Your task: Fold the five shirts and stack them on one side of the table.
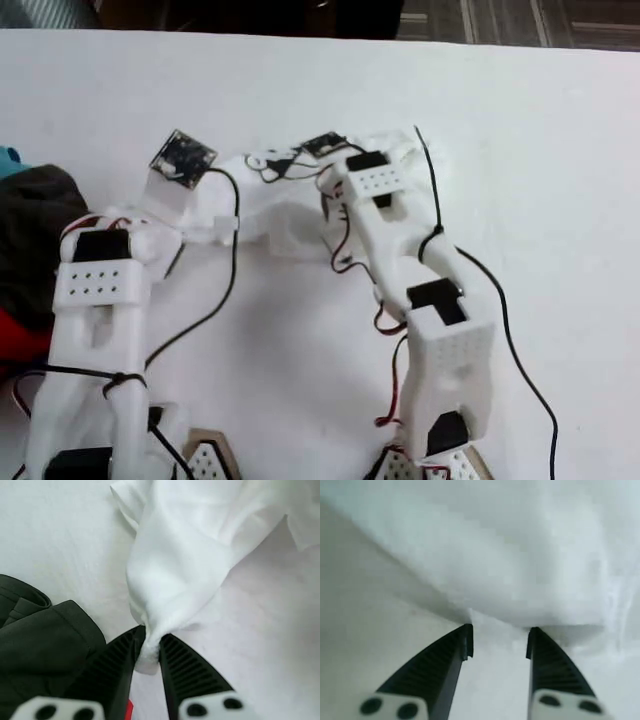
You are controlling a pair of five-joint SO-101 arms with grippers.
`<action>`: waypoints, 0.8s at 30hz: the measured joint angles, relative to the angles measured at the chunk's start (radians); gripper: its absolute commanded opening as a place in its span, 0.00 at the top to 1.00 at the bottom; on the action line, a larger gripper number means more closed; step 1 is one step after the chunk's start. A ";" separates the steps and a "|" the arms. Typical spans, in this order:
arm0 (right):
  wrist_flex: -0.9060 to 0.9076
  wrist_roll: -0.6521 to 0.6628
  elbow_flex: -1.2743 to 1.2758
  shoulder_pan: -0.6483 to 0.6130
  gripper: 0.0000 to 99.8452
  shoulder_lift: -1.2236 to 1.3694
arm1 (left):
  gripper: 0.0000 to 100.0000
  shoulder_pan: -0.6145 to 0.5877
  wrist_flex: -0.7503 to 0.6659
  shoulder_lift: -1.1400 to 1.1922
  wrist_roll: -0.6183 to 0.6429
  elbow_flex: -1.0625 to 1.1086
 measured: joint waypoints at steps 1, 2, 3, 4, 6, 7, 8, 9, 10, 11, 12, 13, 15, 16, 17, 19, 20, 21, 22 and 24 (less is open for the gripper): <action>0.020 -0.018 0.000 0.000 0.82 -0.014 | 0.97 0.000 0.000 0.000 0.000 0.000; 0.035 -0.031 0.000 0.000 0.82 -0.026 | 0.97 0.002 0.000 0.000 0.000 0.000; 0.041 -0.038 0.000 0.000 0.82 -0.035 | 0.97 0.002 0.000 0.000 0.000 0.000; 0.048 -0.044 0.000 0.000 0.82 -0.038 | 0.97 0.002 0.000 0.000 0.000 0.000; 0.051 -0.052 0.000 0.000 0.82 -0.040 | 0.97 0.000 0.000 0.000 0.000 0.000; 0.054 -0.057 0.000 0.000 0.82 -0.040 | 0.97 0.000 0.000 0.000 0.000 0.000; 0.054 -0.064 0.000 0.000 0.82 -0.040 | 0.97 0.000 0.000 0.000 0.000 0.000; 0.052 -0.075 0.000 0.000 0.82 -0.040 | 0.97 0.000 0.000 0.000 0.000 0.000; 0.052 -0.084 0.000 0.000 0.82 -0.040 | 0.97 0.000 0.000 0.000 0.000 0.000; 0.049 -0.091 0.000 0.000 0.82 -0.037 | 0.97 0.000 0.000 0.000 0.000 0.000; 0.038 -0.094 0.000 0.000 0.82 -0.028 | 0.97 0.000 0.000 0.000 0.000 0.000; 0.023 -0.097 0.000 0.000 0.82 -0.014 | 0.97 0.000 0.000 0.000 0.000 0.000; 0.002 -0.097 -0.003 0.000 0.82 0.018 | 0.97 0.000 0.000 0.000 0.000 0.000; -0.008 -0.106 -0.017 0.000 0.82 0.035 | 0.97 0.000 0.000 0.000 0.000 0.000; -0.011 -0.120 -0.034 0.000 0.82 0.049 | 0.97 0.000 0.000 0.000 0.000 0.000; -0.012 -0.149 -0.074 0.002 0.82 0.072 | 0.97 0.000 0.000 0.000 0.000 0.000; -0.012 -0.161 -0.095 0.002 0.82 0.084 | 0.97 0.000 0.000 0.000 0.000 0.000; -0.012 -0.169 -0.112 0.002 0.82 0.095 | 0.97 0.000 0.000 0.000 0.000 0.000; -0.012 -0.175 -0.126 0.002 0.82 0.104 | 0.97 0.000 0.000 0.000 0.000 0.000; -0.006 -0.181 -0.150 0.002 0.82 0.123 | 0.97 0.000 0.000 0.000 0.000 0.000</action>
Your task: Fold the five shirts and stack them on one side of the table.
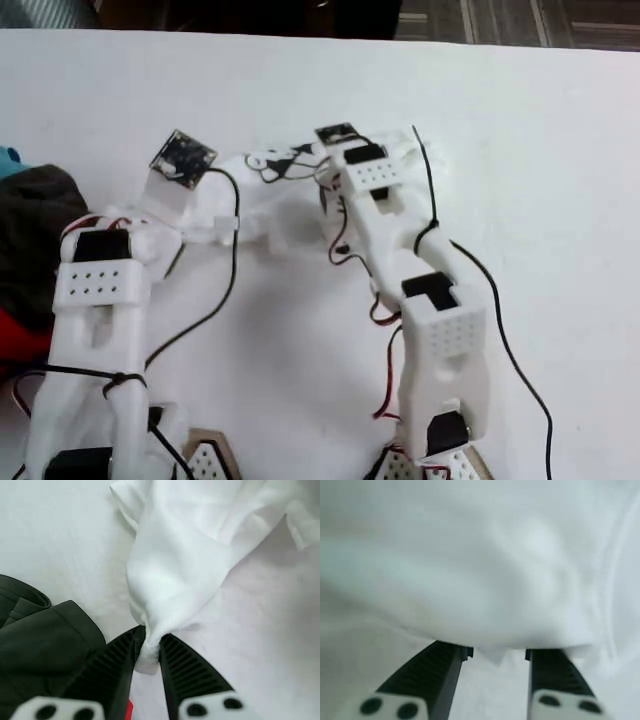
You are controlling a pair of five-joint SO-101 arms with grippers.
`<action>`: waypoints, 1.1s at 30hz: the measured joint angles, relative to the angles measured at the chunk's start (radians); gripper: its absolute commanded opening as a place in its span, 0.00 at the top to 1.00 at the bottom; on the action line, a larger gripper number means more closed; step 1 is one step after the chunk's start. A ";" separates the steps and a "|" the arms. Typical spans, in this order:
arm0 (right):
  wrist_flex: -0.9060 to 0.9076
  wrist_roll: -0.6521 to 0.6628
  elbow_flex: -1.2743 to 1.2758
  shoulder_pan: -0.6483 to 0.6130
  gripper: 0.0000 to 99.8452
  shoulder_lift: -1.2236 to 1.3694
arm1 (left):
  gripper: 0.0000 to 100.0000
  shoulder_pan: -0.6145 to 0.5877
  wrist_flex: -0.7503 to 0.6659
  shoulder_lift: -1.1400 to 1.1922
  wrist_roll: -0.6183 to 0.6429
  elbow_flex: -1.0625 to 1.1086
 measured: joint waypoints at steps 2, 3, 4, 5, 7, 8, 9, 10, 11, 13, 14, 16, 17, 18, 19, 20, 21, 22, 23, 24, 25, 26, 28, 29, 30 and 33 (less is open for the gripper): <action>0.009 -0.002 -0.015 0.000 0.82 0.018 | 0.97 0.000 0.000 0.000 0.000 0.000; 0.014 -0.002 -0.025 0.000 0.82 0.028 | 0.97 0.000 0.000 0.000 0.000 0.000; 0.017 -0.002 -0.031 0.002 0.82 0.037 | 0.97 0.000 0.000 0.000 0.000 0.000; 0.017 -0.002 -0.035 0.002 0.83 0.044 | 0.97 0.000 0.000 0.000 0.000 0.000; 0.017 -0.002 -0.044 0.002 0.87 0.068 | 0.97 0.000 0.000 0.000 0.000 0.000; 0.017 -0.002 -0.049 0.002 0.92 0.077 | 0.97 0.000 0.000 0.000 0.000 0.000; 0.018 -0.002 -0.054 0.002 0.97 0.084 | 0.97 0.000 0.000 0.000 0.000 0.000; 0.018 -0.002 -0.057 0.002 0.99 0.087 | 0.97 0.000 0.000 0.000 0.000 0.000; 0.018 -0.002 -0.057 0.003 0.97 0.089 | 0.97 0.000 0.000 0.000 0.000 0.000; 0.018 -0.002 -0.057 0.008 0.98 0.089 | 0.97 0.000 0.000 0.000 0.000 0.000; 0.018 -0.002 -0.057 0.008 0.98 0.089 | 0.97 0.000 0.000 0.000 0.000 0.000; 0.018 -0.002 -0.055 0.006 0.98 0.080 | 0.97 0.002 0.000 0.000 0.000 0.000; 0.018 -0.002 -0.055 0.006 0.98 0.069 | 0.97 0.002 0.000 0.000 0.000 0.000; 0.023 -0.002 -0.048 0.006 0.98 0.054 | 0.97 0.002 0.000 0.000 0.000 0.000; 0.032 -0.002 -0.038 0.006 0.98 0.037 | 0.97 0.000 0.000 0.000 0.000 0.000; 0.038 -0.002 -0.031 0.000 0.98 0.017 | 0.97 0.000 0.000 0.000 0.000 0.000; 0.052 -0.002 -0.020 -0.011 0.98 -0.006 | 0.97 0.002 0.000 0.000 0.000 0.000; 0.069 -0.002 -0.008 -0.020 0.98 -0.037 | 0.97 0.003 0.000 0.000 0.000 0.000; 0.081 0.005 0.003 -0.023 0.98 -0.075 | 0.97 0.003 0.000 0.000 0.000 0.000; 0.087 0.020 0.015 -0.023 0.98 -0.117 | 0.97 0.002 0.000 0.000 0.000 0.000; 0.095 0.041 0.029 -0.021 0.98 -0.161 | 0.97 0.000 0.000 0.000 0.000 0.000; 0.100 0.066 0.044 -0.020 0.98 -0.206 | 0.97 0.000 0.000 0.000 0.000 0.000; 0.101 0.118 0.074 -0.014 0.98 -0.293 | 0.97 0.003 0.000 0.000 0.000 0.000; 0.101 0.150 0.084 -0.008 0.98 -0.336 | 0.97 0.005 0.000 0.000 0.000 0.000; 0.101 0.180 0.095 0.002 0.98 -0.379 | 0.97 0.003 0.000 0.000 0.000 0.000; 0.101 0.250 0.112 0.051 0.98 -0.489 | 0.97 0.000 0.000 0.000 0.000 0.000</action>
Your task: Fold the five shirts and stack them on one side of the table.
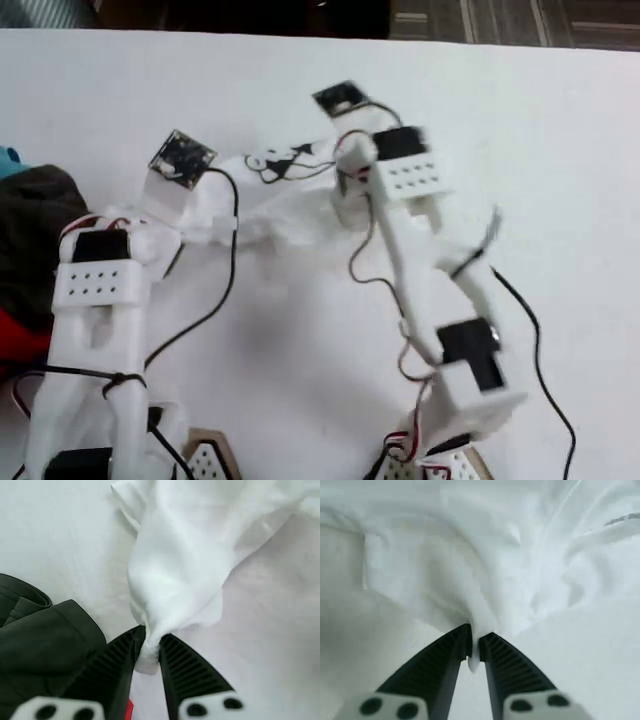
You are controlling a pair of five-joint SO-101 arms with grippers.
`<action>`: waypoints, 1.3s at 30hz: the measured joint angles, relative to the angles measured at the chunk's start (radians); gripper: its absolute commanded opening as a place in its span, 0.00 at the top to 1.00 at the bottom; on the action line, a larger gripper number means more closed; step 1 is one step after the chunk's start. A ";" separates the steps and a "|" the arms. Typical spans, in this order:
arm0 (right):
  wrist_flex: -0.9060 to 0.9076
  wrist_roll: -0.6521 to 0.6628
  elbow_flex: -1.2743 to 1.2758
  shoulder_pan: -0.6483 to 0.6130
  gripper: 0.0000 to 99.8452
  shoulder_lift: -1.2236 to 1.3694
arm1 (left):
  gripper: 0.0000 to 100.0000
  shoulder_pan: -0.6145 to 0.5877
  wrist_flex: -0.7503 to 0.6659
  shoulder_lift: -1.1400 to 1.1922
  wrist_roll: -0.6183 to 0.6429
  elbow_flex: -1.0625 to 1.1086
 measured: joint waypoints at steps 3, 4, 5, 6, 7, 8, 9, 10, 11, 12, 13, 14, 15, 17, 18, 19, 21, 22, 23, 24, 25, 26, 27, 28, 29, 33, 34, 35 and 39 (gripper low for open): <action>-0.003 0.021 0.000 0.066 0.98 -0.089 | 0.97 0.003 0.000 0.000 0.000 0.000; -0.012 0.026 0.000 0.083 0.98 -0.115 | 0.97 0.003 0.000 0.000 0.000 0.000; -0.026 0.026 0.000 0.095 0.98 -0.137 | 0.97 0.002 0.000 0.000 0.000 -0.002; -0.044 0.029 0.000 0.103 0.98 -0.158 | 0.97 0.000 0.000 0.000 0.000 -0.008; -0.066 0.029 0.000 0.107 0.98 -0.173 | 0.97 0.002 0.000 0.000 0.005 -0.023; -0.095 0.029 0.000 0.109 0.98 -0.190 | 0.97 0.003 0.003 0.000 0.018 -0.044; -0.126 0.029 0.002 0.112 0.98 -0.207 | 0.97 0.005 0.017 0.000 0.031 -0.075; -0.160 0.029 0.002 0.112 0.98 -0.221 | 0.97 0.005 0.038 0.000 0.040 -0.110; -0.196 0.029 0.002 0.112 0.98 -0.235 | 0.97 0.003 0.066 0.000 0.049 -0.155; -0.235 0.029 0.002 0.112 0.98 -0.250 | 0.97 0.002 0.097 0.000 0.052 -0.203; -0.270 0.029 0.002 0.112 0.98 -0.267 | 0.97 0.002 0.130 0.000 0.055 -0.253; -0.296 0.029 0.002 0.112 0.98 -0.288 | 0.97 0.005 0.164 0.000 0.058 -0.307; -0.315 0.029 0.002 0.112 0.98 -0.310 | 0.97 0.008 0.201 0.000 0.058 -0.364; -0.339 0.029 0.002 0.114 0.98 -0.364 | 0.97 0.009 0.272 0.000 0.058 -0.480; -0.347 0.029 0.002 0.114 0.98 -0.393 | 0.97 0.008 0.305 0.000 0.058 -0.540; -0.358 0.029 0.002 0.118 0.98 -0.428 | 0.97 0.008 0.338 0.000 0.058 -0.600; -0.377 0.029 0.002 0.133 0.98 -0.499 | 0.97 0.008 0.404 0.000 0.058 -0.721; -0.387 0.029 0.002 0.144 0.98 -0.534 | 0.97 0.008 0.433 0.000 0.058 -0.778; -0.393 0.029 0.002 0.152 0.98 -0.566 | 0.97 0.008 0.457 0.000 0.058 -0.832; -0.396 0.029 0.002 0.161 0.98 -0.594 | 0.97 0.008 0.480 0.000 0.058 -0.882; -0.397 0.031 0.002 0.170 0.98 -0.618 | 0.97 0.008 0.500 0.000 0.058 -0.928; -0.397 0.031 0.002 0.181 0.98 -0.638 | 0.97 0.008 0.520 0.000 0.058 -0.971; -0.397 0.031 0.002 0.190 0.98 -0.652 | 0.97 0.008 0.535 -0.002 0.058 -1.011; -0.397 0.031 0.002 0.199 0.98 -0.664 | 0.97 0.008 0.552 -0.002 0.058 -1.049; -0.397 0.031 -0.002 0.207 0.98 -0.671 | 0.97 0.008 0.569 -0.002 0.058 -1.085; -0.397 0.037 -0.092 0.230 0.98 -0.677 | 0.97 0.008 0.641 -0.002 0.058 -1.195; -0.396 0.049 -0.121 0.232 0.98 -0.681 | 0.97 0.008 0.663 -0.002 0.058 -1.211; -0.391 0.058 -0.150 0.232 0.98 -0.690 | 0.97 0.008 0.681 -0.003 0.058 -1.223; -0.347 0.071 -0.265 0.232 0.98 -0.729 | 0.97 0.008 0.723 -0.003 0.058 -1.238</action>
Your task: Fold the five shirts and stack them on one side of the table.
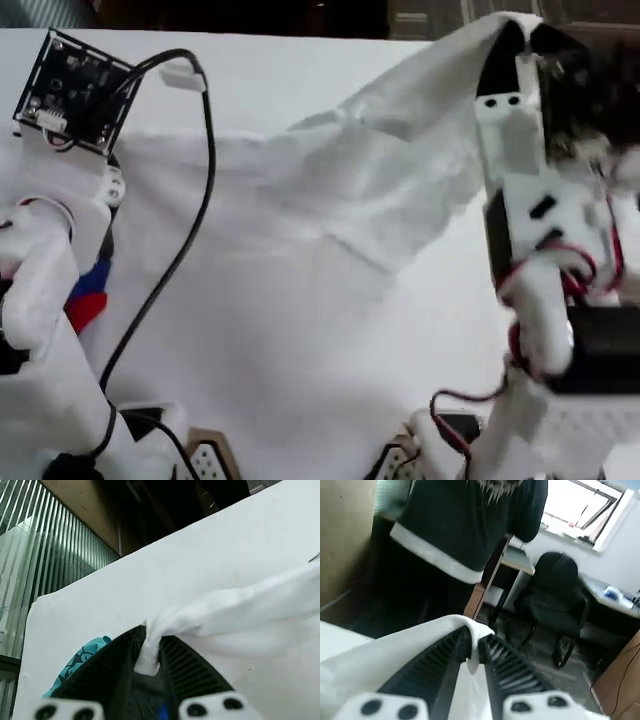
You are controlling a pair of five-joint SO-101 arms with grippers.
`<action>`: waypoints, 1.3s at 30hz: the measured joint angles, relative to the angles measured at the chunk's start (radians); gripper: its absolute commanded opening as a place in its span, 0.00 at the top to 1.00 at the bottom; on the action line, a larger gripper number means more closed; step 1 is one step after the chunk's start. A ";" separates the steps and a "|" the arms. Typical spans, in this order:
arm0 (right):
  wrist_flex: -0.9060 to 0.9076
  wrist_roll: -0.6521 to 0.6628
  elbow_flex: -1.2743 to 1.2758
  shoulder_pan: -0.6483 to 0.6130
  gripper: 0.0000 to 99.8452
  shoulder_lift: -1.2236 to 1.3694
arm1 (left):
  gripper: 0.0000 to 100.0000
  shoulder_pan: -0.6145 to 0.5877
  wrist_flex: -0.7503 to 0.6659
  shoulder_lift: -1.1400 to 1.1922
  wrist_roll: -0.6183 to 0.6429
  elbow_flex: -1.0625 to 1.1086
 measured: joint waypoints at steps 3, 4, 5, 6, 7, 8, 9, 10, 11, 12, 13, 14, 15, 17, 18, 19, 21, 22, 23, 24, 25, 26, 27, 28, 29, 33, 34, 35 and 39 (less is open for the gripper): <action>0.026 0.000 -0.058 0.000 0.98 -0.015 | 0.97 0.000 0.005 -0.018 0.000 0.000; 0.031 0.000 -0.077 0.000 0.98 -0.020 | 0.97 0.000 0.006 -0.032 0.000 0.000; 0.035 0.000 -0.097 0.000 0.98 -0.025 | 0.97 0.000 0.009 -0.046 0.000 0.000; 0.043 0.002 -0.115 0.000 0.98 -0.031 | 0.97 0.000 0.011 -0.063 0.000 0.003; 0.052 0.009 -0.133 0.000 0.98 -0.038 | 0.97 0.000 0.015 -0.081 0.000 0.015; 0.066 0.017 -0.150 0.000 0.98 -0.048 | 0.97 0.000 0.017 -0.098 0.000 0.031; 0.086 0.020 -0.167 0.000 0.98 -0.057 | 0.97 0.000 0.017 -0.118 0.000 0.054; 0.107 0.023 -0.181 0.000 0.98 -0.068 | 0.97 0.000 0.017 -0.138 0.000 0.077; 0.130 0.023 -0.192 0.000 0.98 -0.078 | 0.97 0.000 0.017 -0.155 0.000 0.100; 0.150 0.023 -0.198 0.000 0.98 -0.091 | 0.97 0.000 0.017 -0.173 0.000 0.120; 0.172 0.023 -0.201 0.000 0.98 -0.107 | 0.97 0.000 0.017 -0.193 0.000 0.135; 0.189 0.023 -0.204 0.000 0.98 -0.124 | 0.97 0.000 0.017 -0.216 0.000 0.149; 0.206 0.023 -0.204 0.000 0.98 -0.143 | 0.97 0.000 0.017 -0.238 0.000 0.158; 0.227 0.028 -0.204 0.000 0.98 -0.178 | 0.97 0.000 0.017 -0.288 0.000 0.173; 0.236 0.029 -0.206 0.000 0.98 -0.193 | 0.97 0.000 0.017 -0.310 0.000 0.181; 0.245 0.029 -0.209 0.000 0.98 -0.209 | 0.97 0.000 0.017 -0.328 0.000 0.187; 0.262 0.029 -0.210 0.000 0.98 -0.241 | 0.97 0.000 0.018 -0.370 0.000 0.193; 0.269 0.029 -0.210 0.000 0.98 -0.258 | 0.97 0.000 0.020 -0.391 0.000 0.199; 0.272 0.029 -0.210 0.000 0.98 -0.269 | 0.97 0.000 0.021 -0.408 0.000 0.206; 0.272 0.029 -0.210 0.000 0.98 -0.276 | 0.97 0.000 0.021 -0.423 0.000 0.215; 0.272 0.029 -0.210 -0.005 0.98 -0.276 | 0.97 0.000 0.021 -0.431 0.000 0.230; 0.272 0.029 -0.212 -0.018 0.98 -0.278 | 0.97 -0.002 0.021 -0.433 0.000 0.252; 0.272 0.029 -0.204 -0.038 0.98 -0.278 | 0.97 -0.002 0.018 -0.433 0.000 0.282; 0.272 0.029 -0.187 -0.057 0.98 -0.269 | 0.97 -0.002 0.003 -0.431 0.000 0.316; 0.264 0.029 -0.166 -0.068 0.98 -0.250 | 0.97 -0.002 -0.017 -0.425 0.000 0.348; 0.178 0.029 -0.060 -0.097 0.98 -0.121 | 0.97 -0.002 -0.130 -0.365 0.000 0.454; 0.150 0.029 -0.035 -0.100 0.98 -0.087 | 0.97 -0.002 -0.161 -0.344 0.000 0.474; 0.120 0.029 -0.012 -0.103 0.98 -0.054 | 0.97 -0.002 -0.190 -0.316 0.000 0.489; 0.009 0.029 0.097 -0.107 0.98 0.081 | 0.97 0.000 -0.301 -0.178 0.000 0.534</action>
